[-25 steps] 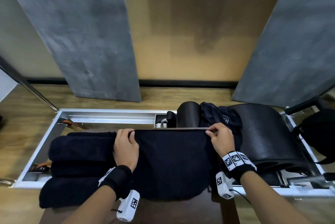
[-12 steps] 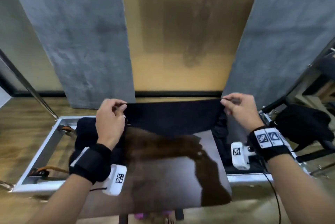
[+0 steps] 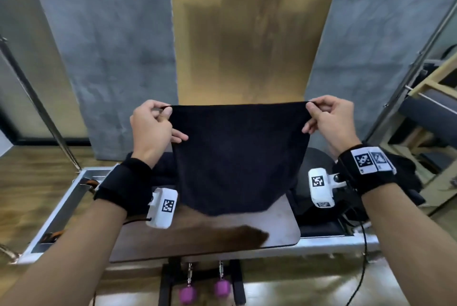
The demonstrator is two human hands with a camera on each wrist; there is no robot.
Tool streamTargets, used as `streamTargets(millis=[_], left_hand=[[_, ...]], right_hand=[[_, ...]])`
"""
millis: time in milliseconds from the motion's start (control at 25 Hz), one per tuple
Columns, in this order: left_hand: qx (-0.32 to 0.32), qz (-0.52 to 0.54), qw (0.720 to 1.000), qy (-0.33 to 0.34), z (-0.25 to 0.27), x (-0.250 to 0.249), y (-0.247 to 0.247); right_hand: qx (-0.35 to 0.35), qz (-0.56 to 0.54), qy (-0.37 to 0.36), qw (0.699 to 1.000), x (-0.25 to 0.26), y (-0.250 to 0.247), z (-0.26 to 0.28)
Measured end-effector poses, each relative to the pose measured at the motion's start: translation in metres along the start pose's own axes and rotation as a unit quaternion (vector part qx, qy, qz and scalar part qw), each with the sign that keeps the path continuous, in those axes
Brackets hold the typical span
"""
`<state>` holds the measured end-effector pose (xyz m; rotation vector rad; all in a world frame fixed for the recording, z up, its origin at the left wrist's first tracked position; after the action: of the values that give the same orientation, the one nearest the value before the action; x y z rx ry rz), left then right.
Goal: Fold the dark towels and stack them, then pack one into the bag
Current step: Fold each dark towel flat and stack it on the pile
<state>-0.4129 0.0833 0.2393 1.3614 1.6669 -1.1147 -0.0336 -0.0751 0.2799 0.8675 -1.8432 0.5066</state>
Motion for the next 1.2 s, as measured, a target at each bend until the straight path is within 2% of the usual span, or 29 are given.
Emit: streamTargets(millis=[120, 240, 480, 760, 960, 1080, 1200], left_hand=[[0.001, 0.053, 0.999, 0.011, 0.010, -0.007, -0.004], [0.004, 0.033, 0.999, 0.020, 0.015, -0.005, -0.006], [-0.007, -0.018, 1.000, -0.019, 0.018, 0.010, -0.018], [0.008, 0.046, 0.999, -0.014, 0.026, 0.020, -0.012], [0.027, 0.033, 0.999, -0.030, 0.045, 0.034, -0.014], [0.026, -0.006, 0.998, -0.051, 0.055, 0.040, -0.020], [0.035, -0.008, 0.998, -0.049, 0.060, 0.039, -0.023]], right_hand=[[-0.013, -0.051, -0.007, 0.999, 0.008, 0.007, 0.008], [-0.018, -0.076, 0.003, 0.997, 0.007, 0.016, 0.013], [-0.022, 0.060, 0.046, 0.997, -0.006, 0.007, 0.018], [0.013, -0.044, 0.029, 0.999, -0.011, 0.000, 0.033], [0.041, -0.013, 0.054, 0.998, -0.017, -0.013, 0.050], [0.036, 0.036, 0.058, 0.997, -0.020, -0.024, 0.057], [0.028, 0.027, 0.066, 0.997, -0.023, -0.033, 0.056]])
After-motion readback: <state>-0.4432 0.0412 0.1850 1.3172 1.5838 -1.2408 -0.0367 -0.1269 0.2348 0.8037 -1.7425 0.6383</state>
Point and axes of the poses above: each hand's wrist, its own z-axis away from the middle knuckle, its own y-axis out of the palm, x = y × z, the point moved 4 cm from there along -z, towards the middle knuckle, and after that the axes turned 10 degrees about -z, right-handed, at the moved point
